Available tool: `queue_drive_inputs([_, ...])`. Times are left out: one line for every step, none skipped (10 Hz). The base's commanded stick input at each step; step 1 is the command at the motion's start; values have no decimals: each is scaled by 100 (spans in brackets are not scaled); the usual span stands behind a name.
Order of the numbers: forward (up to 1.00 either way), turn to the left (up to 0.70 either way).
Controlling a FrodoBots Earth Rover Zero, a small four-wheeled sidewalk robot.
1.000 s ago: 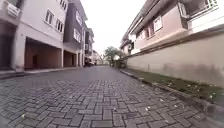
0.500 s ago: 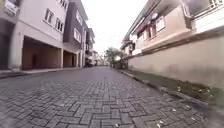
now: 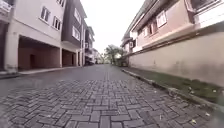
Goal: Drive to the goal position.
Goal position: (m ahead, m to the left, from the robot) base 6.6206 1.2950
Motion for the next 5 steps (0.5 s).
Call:
queue_drive_inputs([69, 3])
queue_drive_inputs([69, 3])
queue_drive_inputs([69, 3])
queue_drive_inputs([69, 3])
queue_drive_inputs([69, 3])
